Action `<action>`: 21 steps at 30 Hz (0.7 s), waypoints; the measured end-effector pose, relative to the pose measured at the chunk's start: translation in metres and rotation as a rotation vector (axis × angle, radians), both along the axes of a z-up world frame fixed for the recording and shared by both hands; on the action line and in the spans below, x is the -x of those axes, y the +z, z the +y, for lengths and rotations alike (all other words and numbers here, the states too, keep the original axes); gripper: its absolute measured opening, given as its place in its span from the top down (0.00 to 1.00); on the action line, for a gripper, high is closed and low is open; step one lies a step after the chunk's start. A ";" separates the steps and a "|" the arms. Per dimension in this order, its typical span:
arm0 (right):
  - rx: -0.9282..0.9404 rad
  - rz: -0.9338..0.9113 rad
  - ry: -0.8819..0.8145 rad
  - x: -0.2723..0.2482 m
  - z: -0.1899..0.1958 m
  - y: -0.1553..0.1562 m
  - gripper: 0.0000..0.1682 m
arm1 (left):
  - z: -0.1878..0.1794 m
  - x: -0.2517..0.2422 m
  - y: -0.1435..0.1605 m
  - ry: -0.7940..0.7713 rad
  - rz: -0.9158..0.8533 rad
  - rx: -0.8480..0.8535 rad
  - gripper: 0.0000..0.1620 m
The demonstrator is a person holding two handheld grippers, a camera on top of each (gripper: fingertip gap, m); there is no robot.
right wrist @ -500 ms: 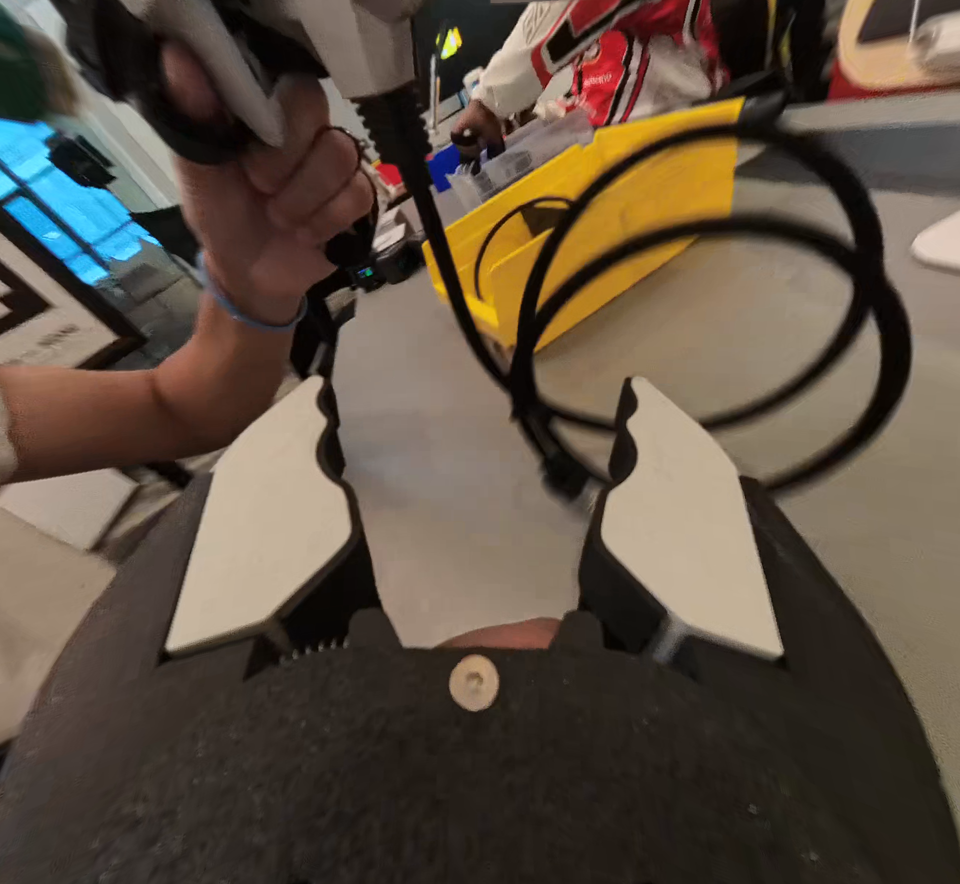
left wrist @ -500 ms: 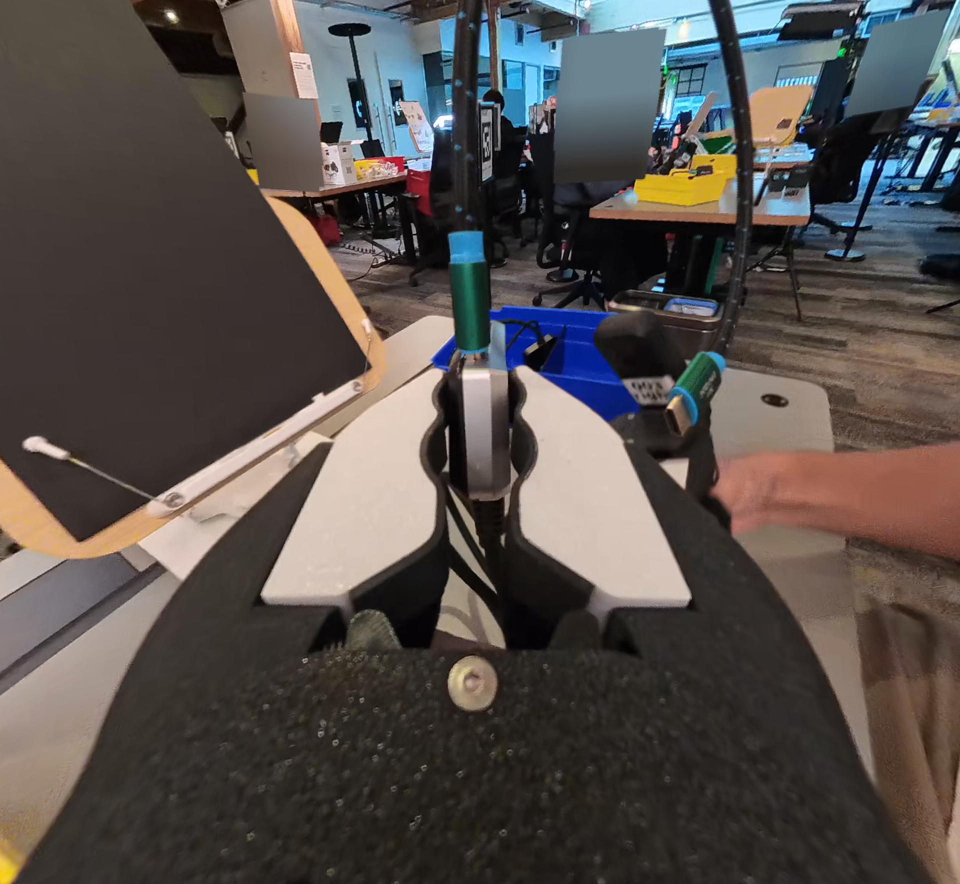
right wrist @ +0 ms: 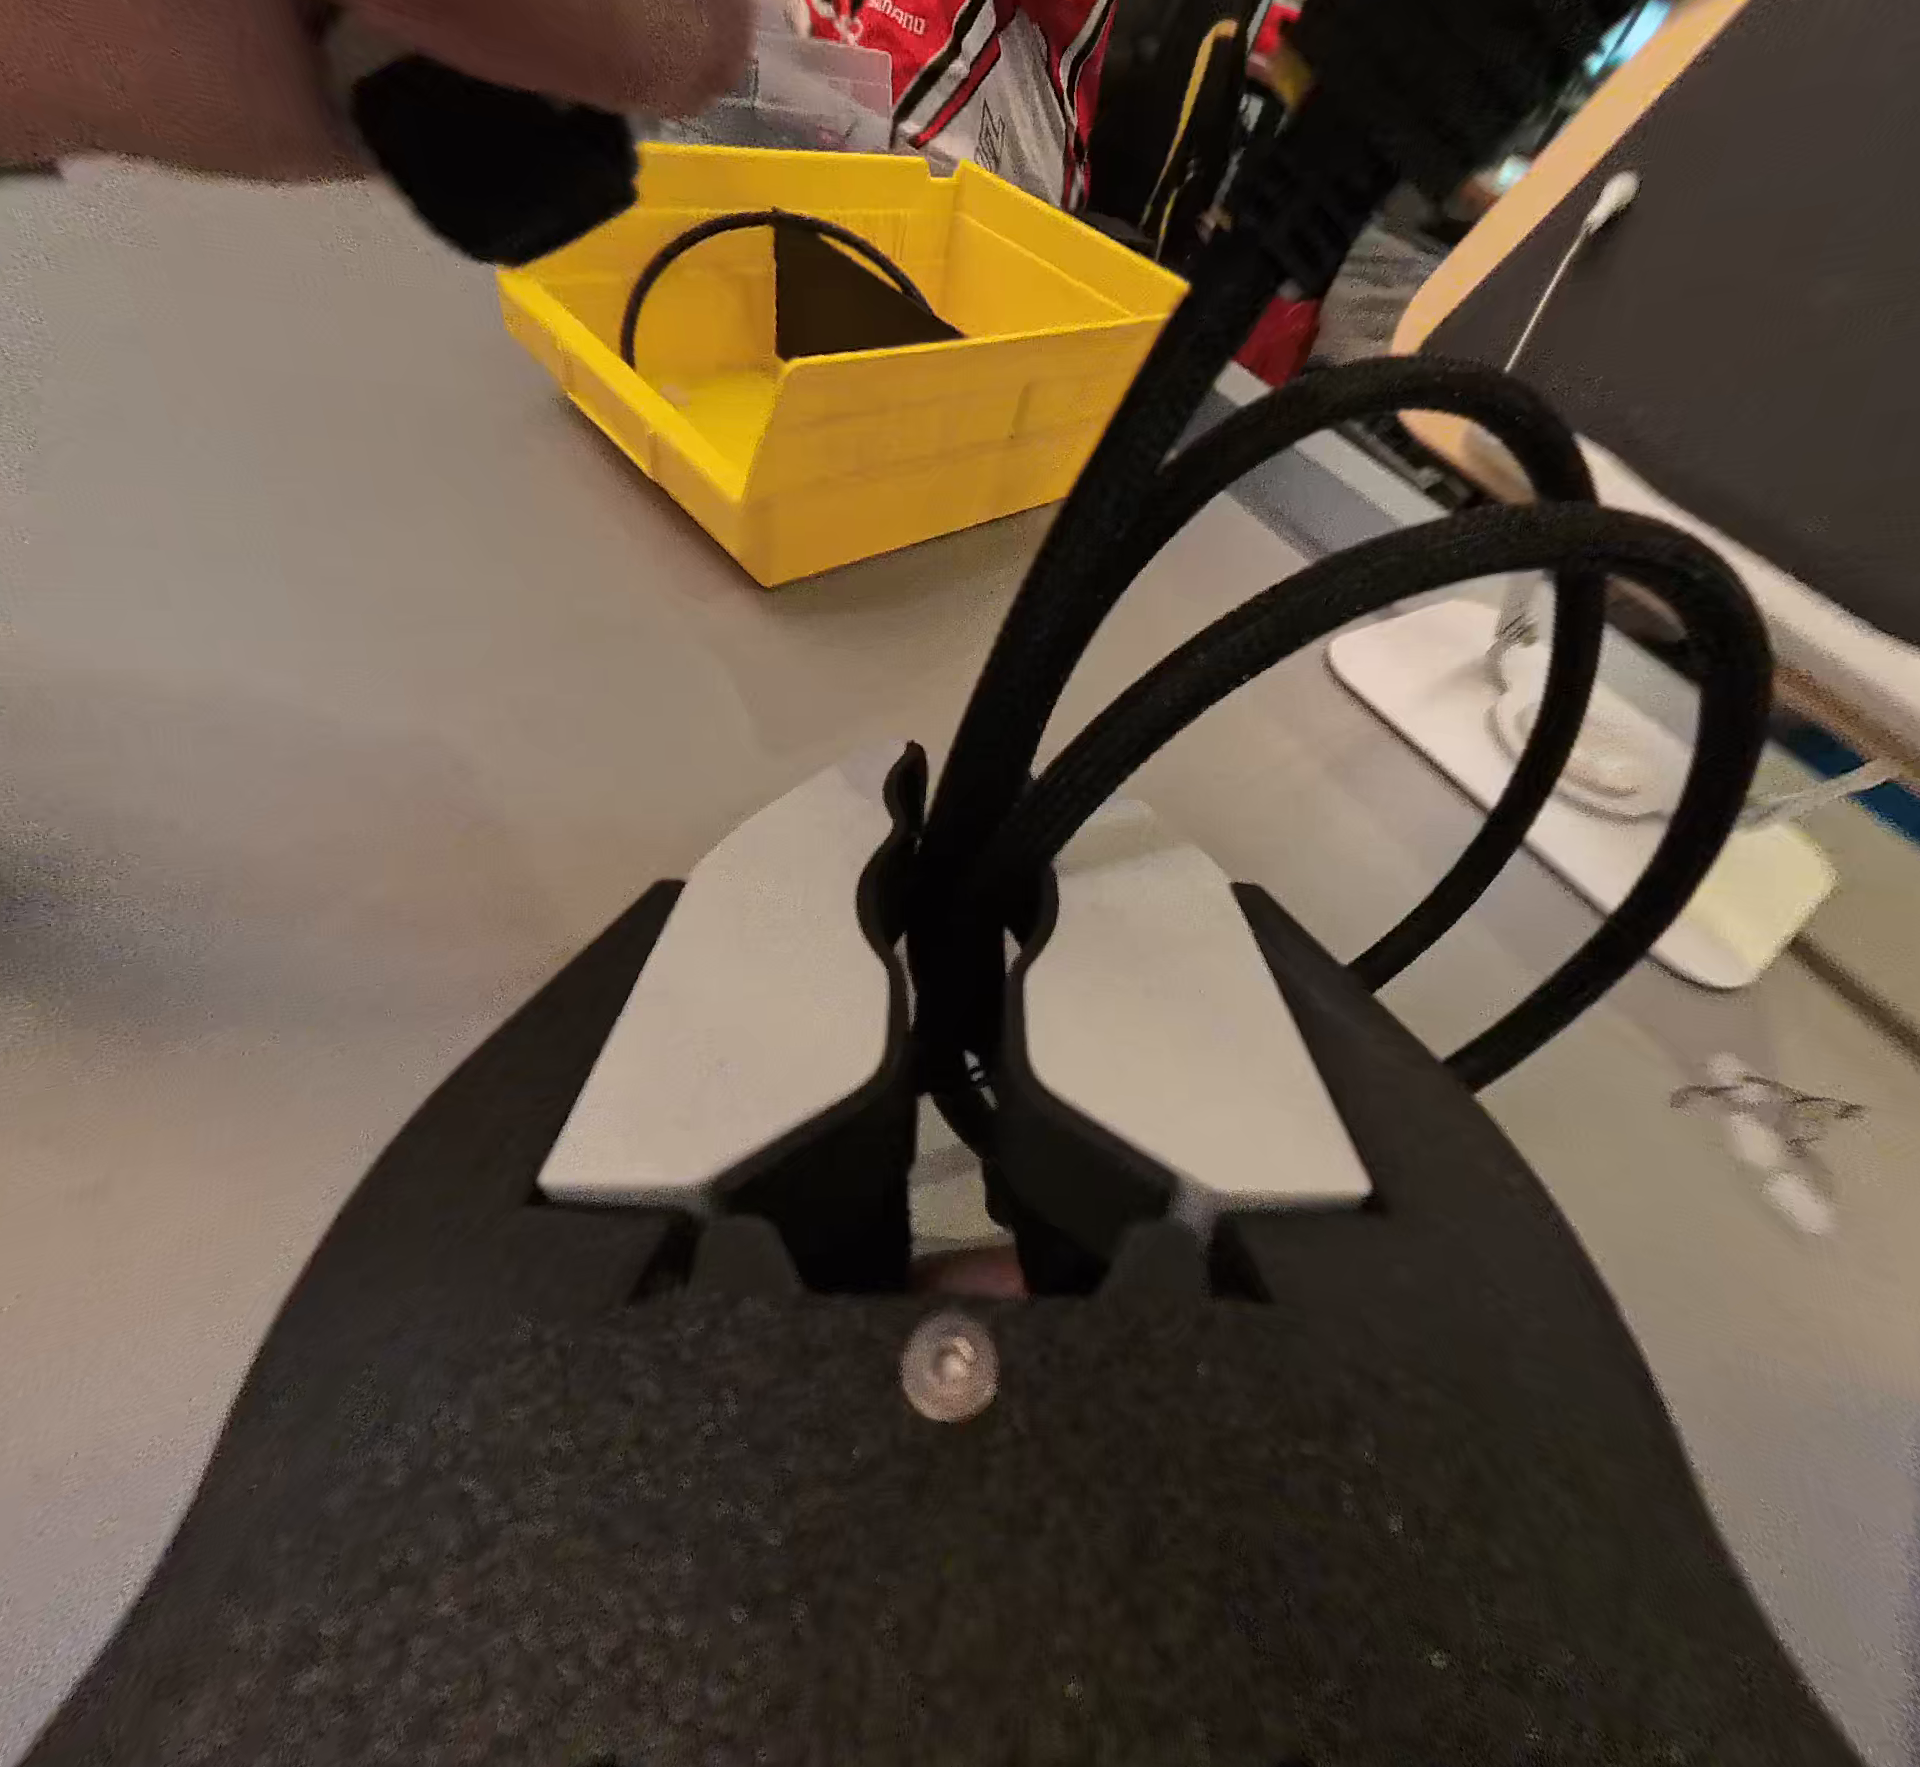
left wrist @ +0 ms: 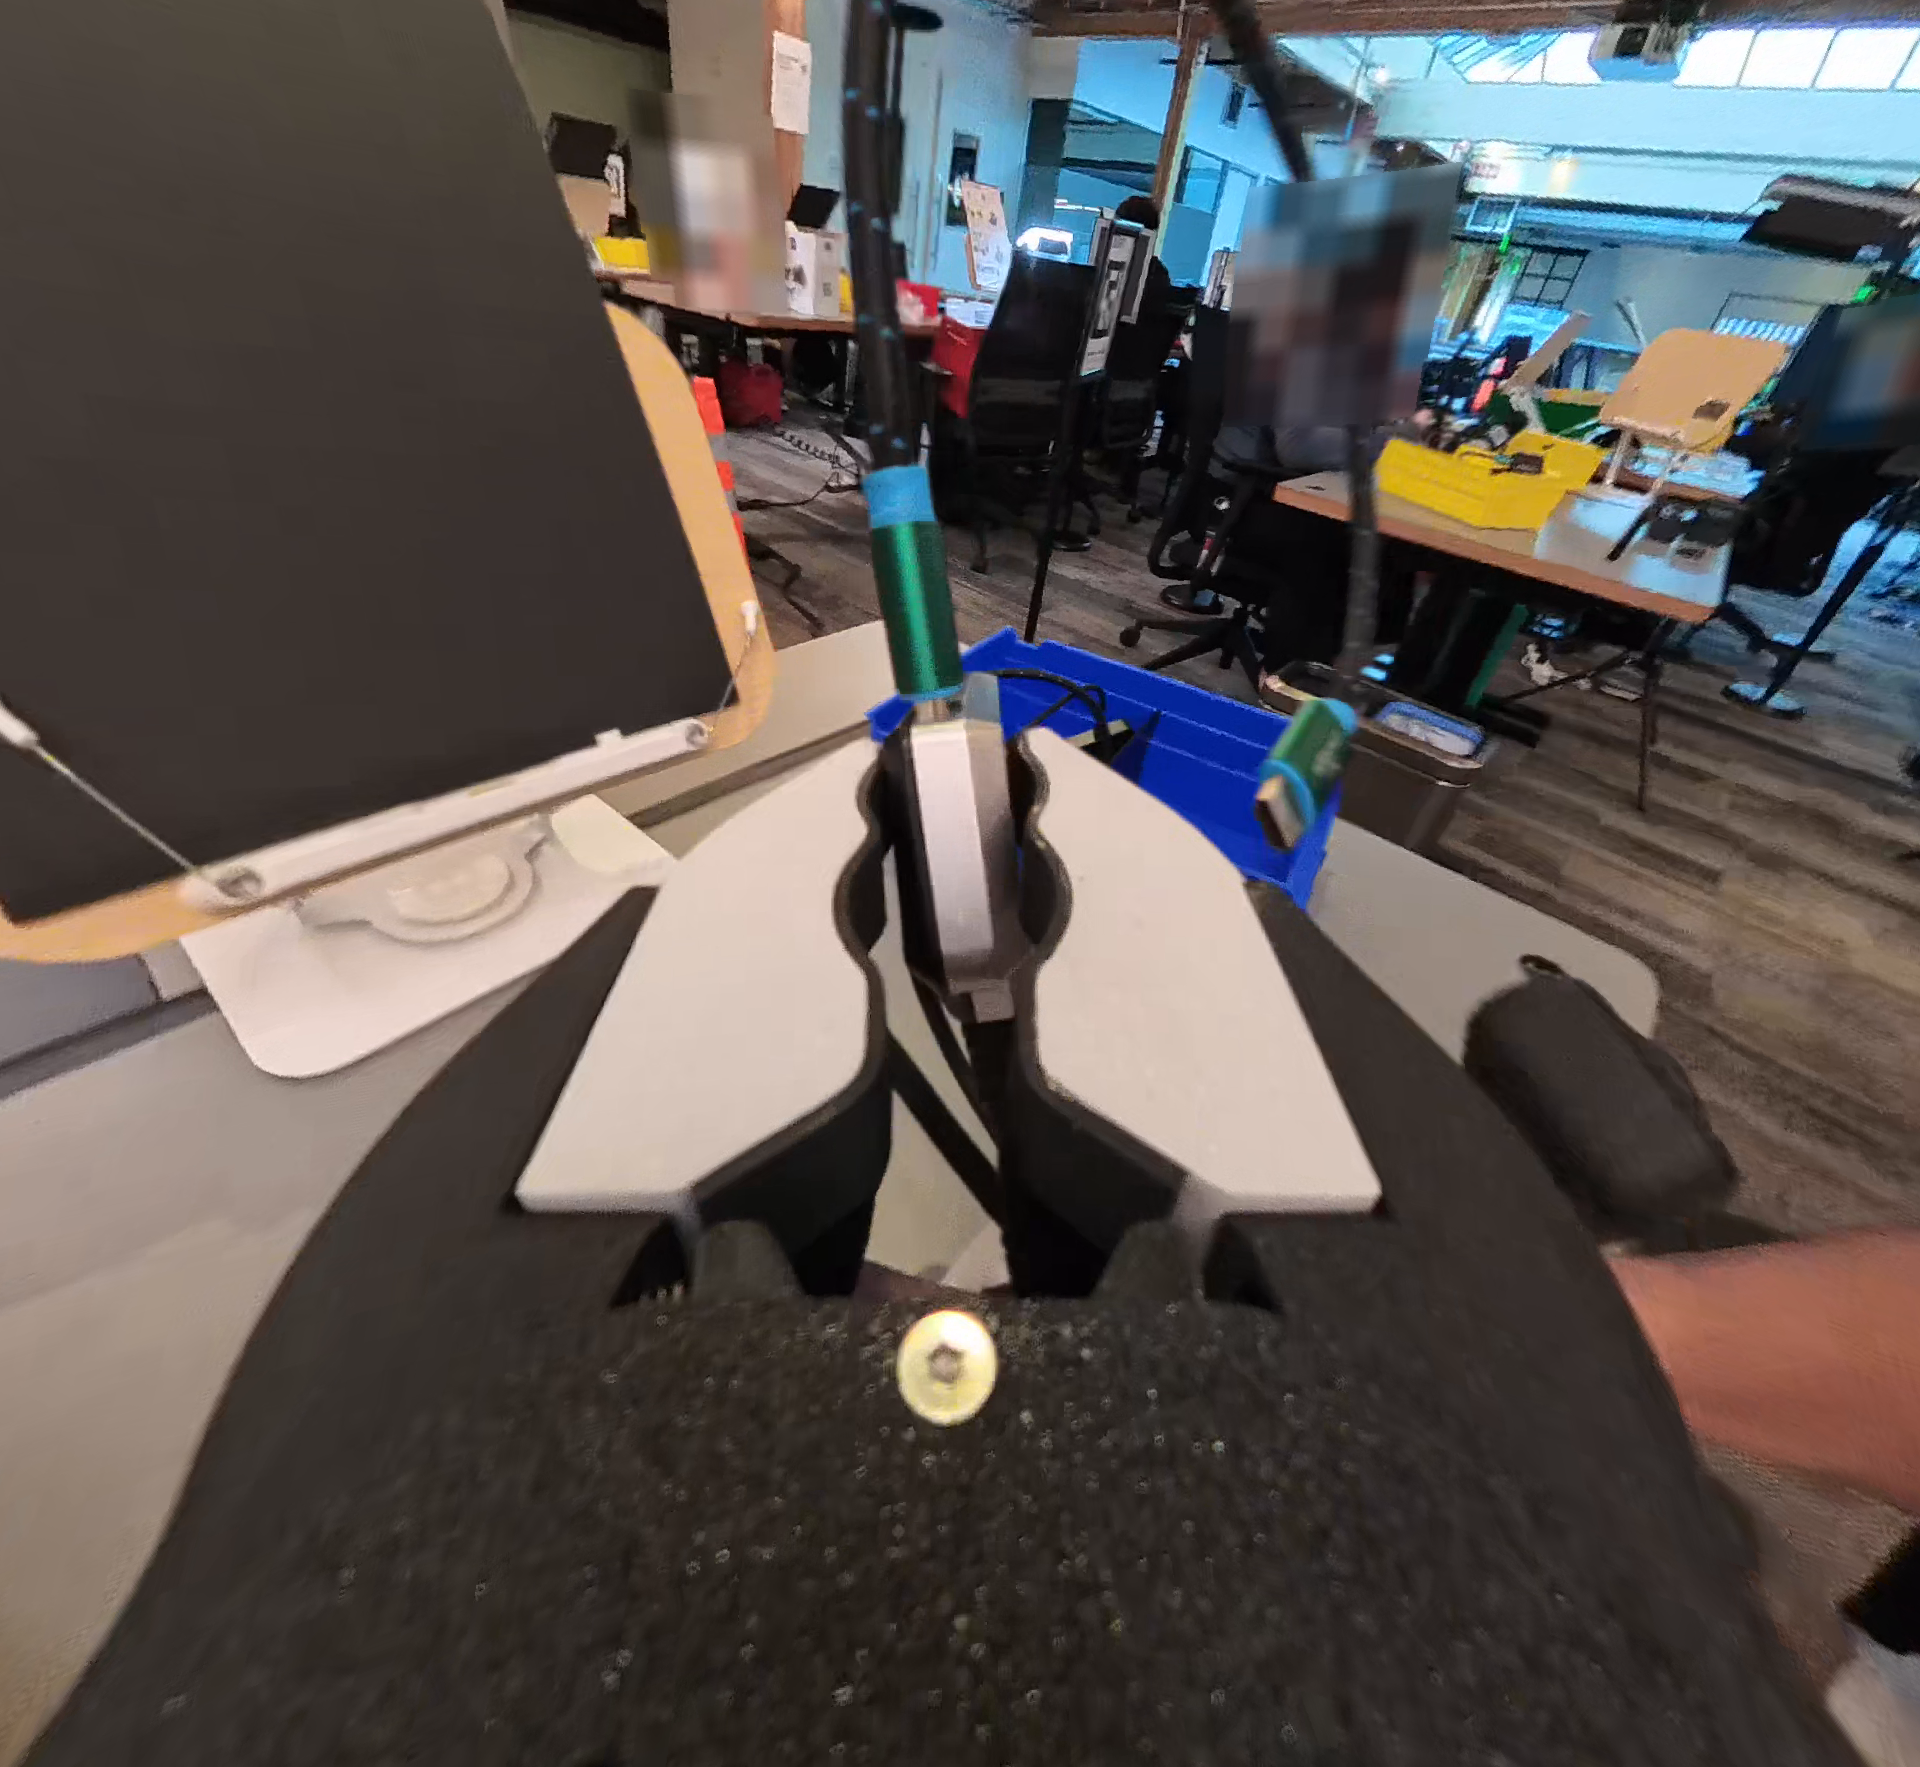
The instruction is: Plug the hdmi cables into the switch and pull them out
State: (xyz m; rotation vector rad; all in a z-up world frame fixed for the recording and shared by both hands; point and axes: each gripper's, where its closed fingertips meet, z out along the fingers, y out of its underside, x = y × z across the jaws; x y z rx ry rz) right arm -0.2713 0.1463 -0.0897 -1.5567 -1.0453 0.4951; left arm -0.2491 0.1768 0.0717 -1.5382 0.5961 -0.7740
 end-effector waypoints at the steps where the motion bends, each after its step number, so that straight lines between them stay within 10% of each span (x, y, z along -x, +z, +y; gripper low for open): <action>1: -0.040 -0.035 -0.009 -0.003 -0.003 0.002 0.93 | 0.002 0.001 -0.001 -0.014 -0.017 0.033 0.87; 21: -0.682 -0.686 -0.381 -0.160 0.011 0.080 0.94 | 0.005 -0.058 0.006 -0.250 -0.105 0.123 0.83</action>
